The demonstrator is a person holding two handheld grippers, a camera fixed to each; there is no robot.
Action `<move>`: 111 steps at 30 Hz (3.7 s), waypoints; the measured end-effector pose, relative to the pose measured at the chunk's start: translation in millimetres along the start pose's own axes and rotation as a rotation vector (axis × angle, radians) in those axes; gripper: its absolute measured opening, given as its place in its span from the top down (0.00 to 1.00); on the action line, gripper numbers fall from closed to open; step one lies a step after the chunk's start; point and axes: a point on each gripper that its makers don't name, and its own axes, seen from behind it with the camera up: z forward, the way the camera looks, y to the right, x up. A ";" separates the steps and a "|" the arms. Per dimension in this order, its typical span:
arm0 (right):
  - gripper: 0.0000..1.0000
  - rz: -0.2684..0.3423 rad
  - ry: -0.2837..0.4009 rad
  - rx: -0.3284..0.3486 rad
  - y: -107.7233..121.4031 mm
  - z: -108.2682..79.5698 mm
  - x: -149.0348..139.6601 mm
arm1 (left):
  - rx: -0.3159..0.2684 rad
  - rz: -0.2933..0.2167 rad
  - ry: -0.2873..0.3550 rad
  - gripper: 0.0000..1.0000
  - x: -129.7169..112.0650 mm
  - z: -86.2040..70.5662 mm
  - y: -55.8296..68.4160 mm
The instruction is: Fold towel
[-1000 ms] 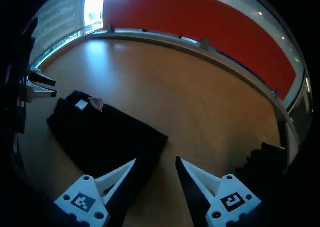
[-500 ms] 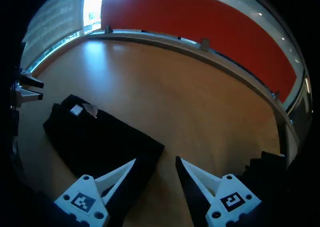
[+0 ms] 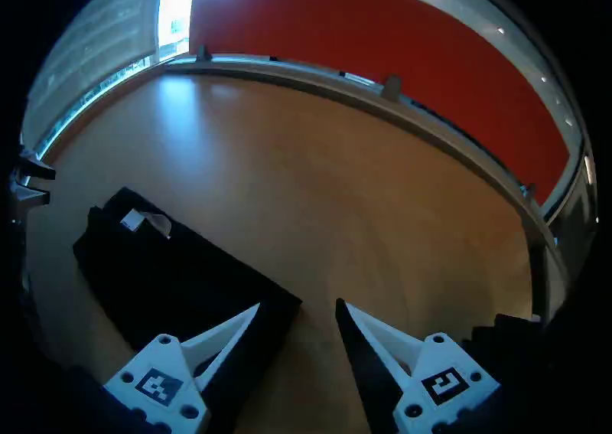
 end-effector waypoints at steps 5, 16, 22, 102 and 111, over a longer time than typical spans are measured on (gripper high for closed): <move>0.34 -0.016 -0.004 -0.005 3.1 3.9 3.1 | 0.001 -0.015 0.000 0.07 -5.0 -11.4 -0.8; 0.34 -0.027 -0.010 -0.011 5.3 9.7 8.8 | 0.006 -0.037 0.001 0.07 -15.6 -31.0 -3.7; 0.34 -0.031 -0.004 -0.010 2.8 3.8 9.1 | 0.009 -0.046 0.001 0.07 -18.7 -36.2 -6.5; 0.33 -0.151 0.046 0.268 -168.8 26.4 54.0 | 0.072 -0.159 0.049 0.07 -29.0 -67.3 -43.6; 0.32 -0.139 0.049 0.259 -163.7 30.1 60.5 | 0.073 -0.158 0.045 0.07 -29.6 -66.4 -43.9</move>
